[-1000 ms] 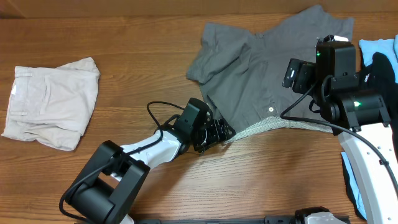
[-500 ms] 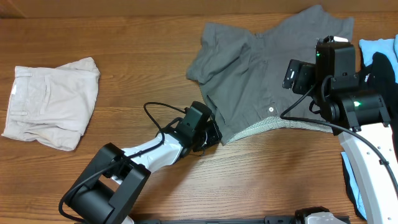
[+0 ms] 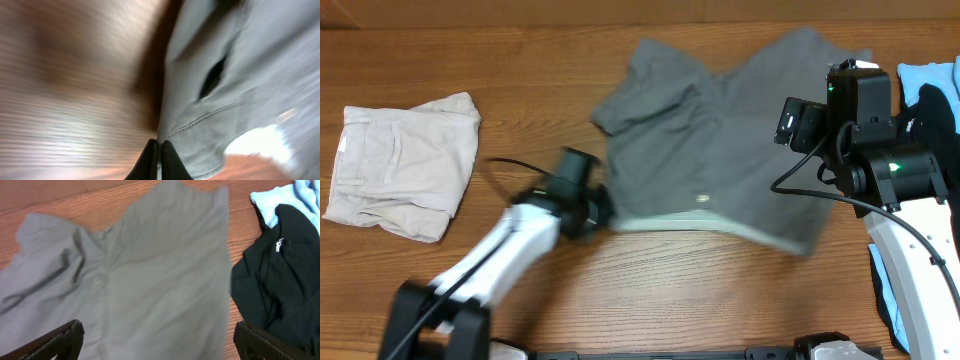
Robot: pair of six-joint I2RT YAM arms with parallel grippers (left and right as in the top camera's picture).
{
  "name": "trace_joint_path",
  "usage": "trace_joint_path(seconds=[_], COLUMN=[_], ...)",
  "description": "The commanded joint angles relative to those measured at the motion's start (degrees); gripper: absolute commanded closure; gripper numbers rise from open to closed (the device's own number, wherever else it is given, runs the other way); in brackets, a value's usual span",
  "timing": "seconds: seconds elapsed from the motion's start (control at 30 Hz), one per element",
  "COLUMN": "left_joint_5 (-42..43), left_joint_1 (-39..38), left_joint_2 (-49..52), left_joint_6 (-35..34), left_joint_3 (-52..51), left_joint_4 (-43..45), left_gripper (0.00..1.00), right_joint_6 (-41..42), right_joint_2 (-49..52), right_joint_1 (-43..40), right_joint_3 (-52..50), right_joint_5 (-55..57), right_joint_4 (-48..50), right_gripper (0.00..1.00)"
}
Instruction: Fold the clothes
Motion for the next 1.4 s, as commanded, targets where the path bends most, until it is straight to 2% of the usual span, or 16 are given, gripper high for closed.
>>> trace_joint_path(seconds=[0.0, 0.07, 0.1, 0.17, 0.2, 0.27, 0.3, 0.33, 0.47, 0.6, 0.67, 0.73, 0.8, 0.93, 1.17, 1.37], left_joint_5=[-4.5, -4.4, -4.6, -4.9, -4.6, -3.6, -3.5, -3.1, 0.8, 0.3, 0.8, 1.3, 1.2, -2.1, -1.0, -1.0], left_joint_1=[15.1, 24.5, 26.1, 28.9, 30.2, 30.9, 30.6, 30.2, 26.4, 19.8, 16.3, 12.0, 9.3, 6.7, 6.6, 6.6], left_joint_2=[-9.6, -11.2, -11.1, -11.1, -11.1, -11.1, -11.1, -11.1, -10.6, -9.2, -7.6, -4.2, -1.0, 6.5, 16.1, 17.6], left_joint_6=[17.1, 21.2, 21.9, 22.1, 21.8, 21.6, 21.6, 21.7, 22.1, 21.7, 19.0, 17.7, 17.6, 17.6, 17.5, 17.5], left_joint_3=[8.6, 16.6, 18.4, 20.8, 21.6, 21.8, 21.8, 21.8, 21.7, 18.6, 15.0, 10.9, 9.1, 7.6, 6.3, 6.0], left_joint_4=[-6.5, -8.7, -9.4, -11.4, -13.2, -17.2, -19.5, -21.2, -28.8, -28.1, -24.4, -19.6, -17.7, -17.0, -15.1, -14.2], left_gripper=[0.96, 0.96, 0.88, 0.56, 0.52, 0.27, 0.25, 0.25, 0.44, 0.39, 0.4, 0.39, 0.39, 0.36, 0.36, 0.35], right_joint_6=[0.3, 0.3, 0.3, 0.3, 0.2, 0.2, -0.5, -1.5, -11.6, -14.5, -17.2, -20.0, -20.8, -20.9, -20.6, -19.3], right_joint_2=[-0.6, -0.5, -0.5, -0.3, -0.2, 0.3, 0.8, 1.0, 5.4, 12.8, 20.0, 29.4, 37.1, 48.6, 60.2, 69.3], right_joint_1=[-0.2, -0.2, -0.2, -0.2, -0.2, -0.2, -0.2, -0.2, -0.1, -0.1, 0.0, 1.1, 2.3, 4.2, 7.9, 10.5], right_joint_3=[0.5, 0.5, 0.5, 0.5, 0.5, 0.5, 0.5, 0.5, 0.5, 2.3, 9.6, 23.0, 33.2, 45.6, 49.7, 49.7], right_joint_5=[0.1, 0.0, 0.0, 0.0, 0.0, -0.7, -2.6, -4.2, -21.9, -34.3, -40.4, -40.8, -40.9, -41.0, -40.4, -37.6], right_joint_4=[0.1, 0.0, -0.2, -0.7, -1.0, -1.1, -0.9, -0.7, 2.5, 5.2, 2.3, -3.9, -5.9, -4.9, 9.1, 24.2], right_gripper=[0.0, 0.0, 0.0, 0.0, 0.0, 0.0, 0.0, 0.0, 0.02, 0.05, 0.06, 0.0, 0.0, 0.0, 0.0, 0.0])
